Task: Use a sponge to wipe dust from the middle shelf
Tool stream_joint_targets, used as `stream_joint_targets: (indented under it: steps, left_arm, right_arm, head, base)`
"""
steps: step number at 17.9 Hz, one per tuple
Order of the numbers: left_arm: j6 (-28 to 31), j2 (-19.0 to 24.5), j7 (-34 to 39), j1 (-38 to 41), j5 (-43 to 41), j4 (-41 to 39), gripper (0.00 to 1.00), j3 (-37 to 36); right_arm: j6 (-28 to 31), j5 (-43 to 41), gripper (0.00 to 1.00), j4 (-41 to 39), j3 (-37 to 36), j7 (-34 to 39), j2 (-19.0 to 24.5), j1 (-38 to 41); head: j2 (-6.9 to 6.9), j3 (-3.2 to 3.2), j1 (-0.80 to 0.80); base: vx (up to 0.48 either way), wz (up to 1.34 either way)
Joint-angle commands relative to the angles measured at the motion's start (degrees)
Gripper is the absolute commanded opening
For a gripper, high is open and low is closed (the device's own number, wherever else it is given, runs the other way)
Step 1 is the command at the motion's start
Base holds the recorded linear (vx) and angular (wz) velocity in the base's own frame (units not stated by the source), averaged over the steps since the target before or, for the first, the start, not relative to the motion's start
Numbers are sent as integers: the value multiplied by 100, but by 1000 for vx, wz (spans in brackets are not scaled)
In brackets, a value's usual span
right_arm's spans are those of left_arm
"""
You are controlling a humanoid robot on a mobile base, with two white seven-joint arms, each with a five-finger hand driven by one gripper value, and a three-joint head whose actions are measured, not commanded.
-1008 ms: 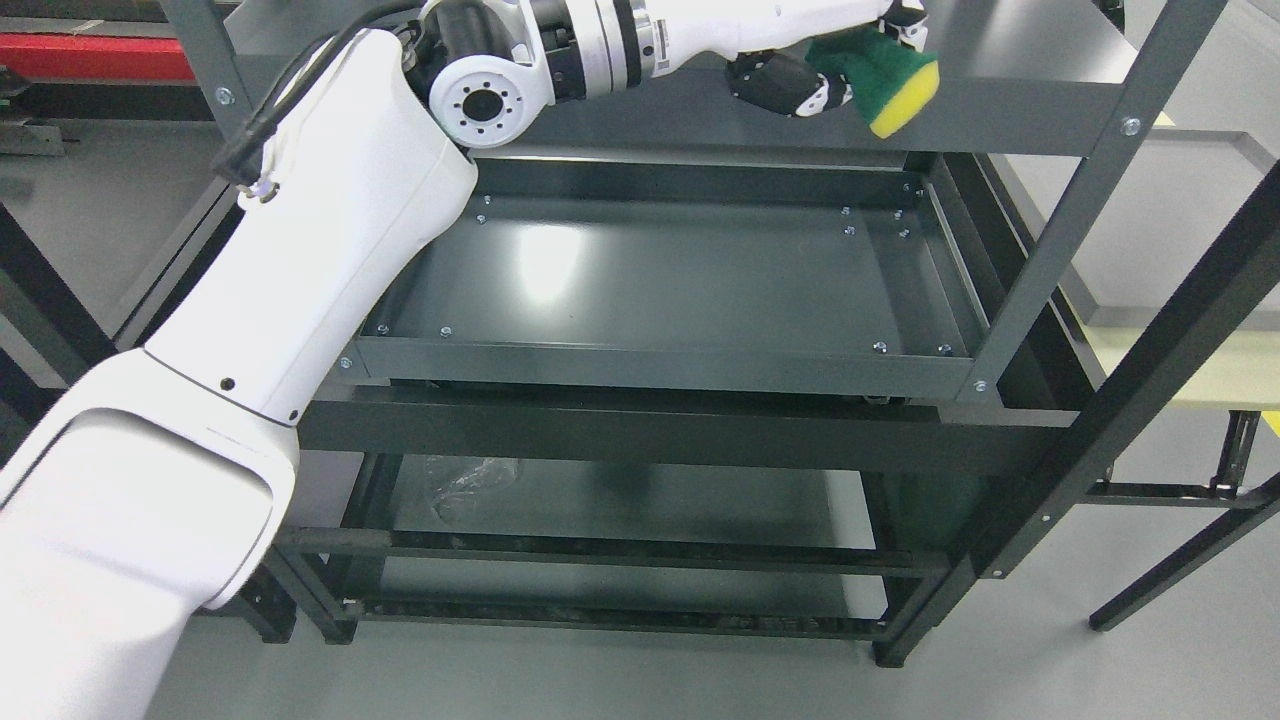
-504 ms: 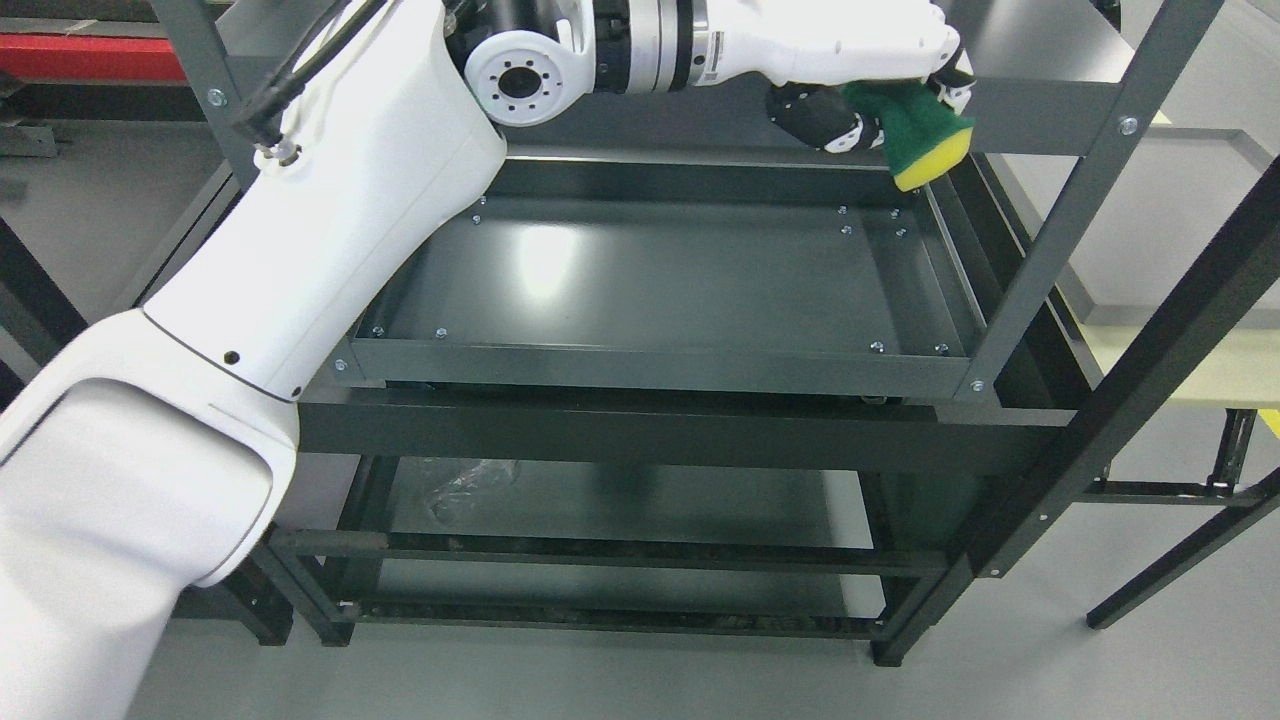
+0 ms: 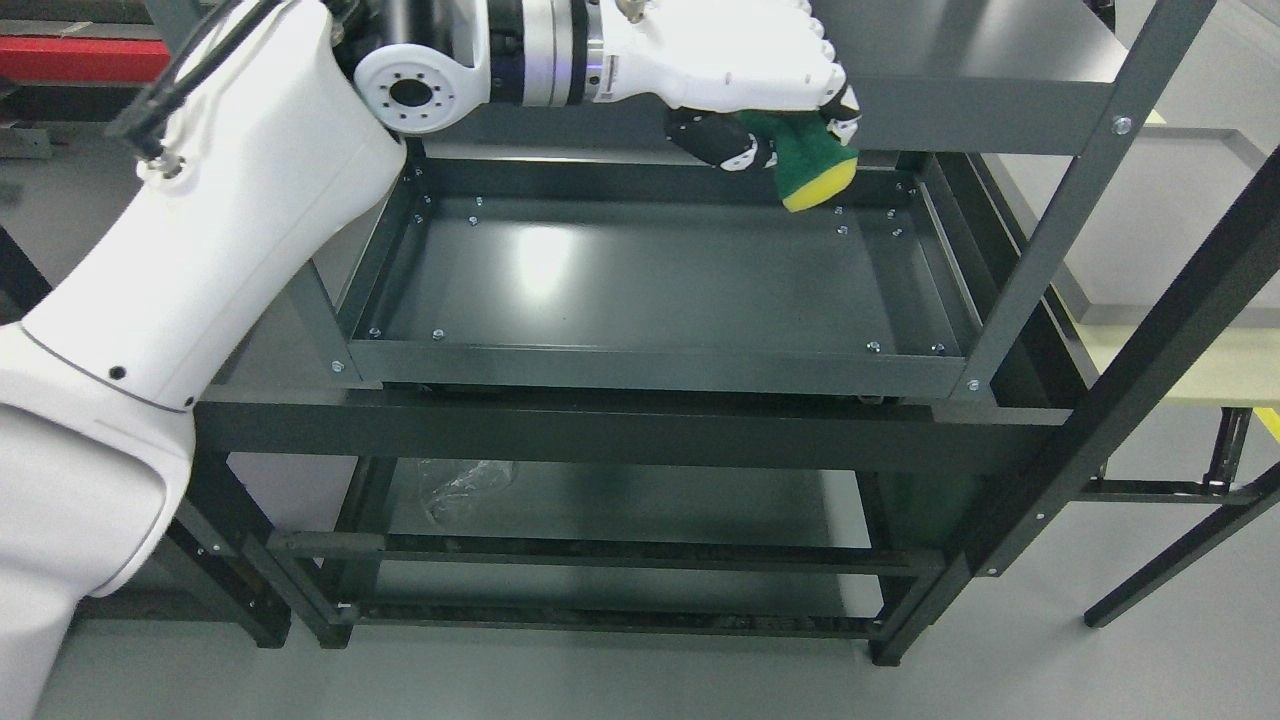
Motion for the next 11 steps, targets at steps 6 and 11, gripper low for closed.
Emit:
stream_joint_targets:
  steps: [6, 11]
  left_arm:
    - [-7, 3269, -42, 351, 756, -2093, 1, 304]
    - [-7, 4500, -69, 886, 1406, -2374, 1, 805]
  right_arm:
    - [414, 0, 100, -100, 0, -29, -100, -8]
    - [414, 0, 100, -100, 0, -29, -100, 1]
  head:
    - [0, 0, 0]
    - [0, 0, 0]
  base:
    - [0, 0]
    - [0, 0]
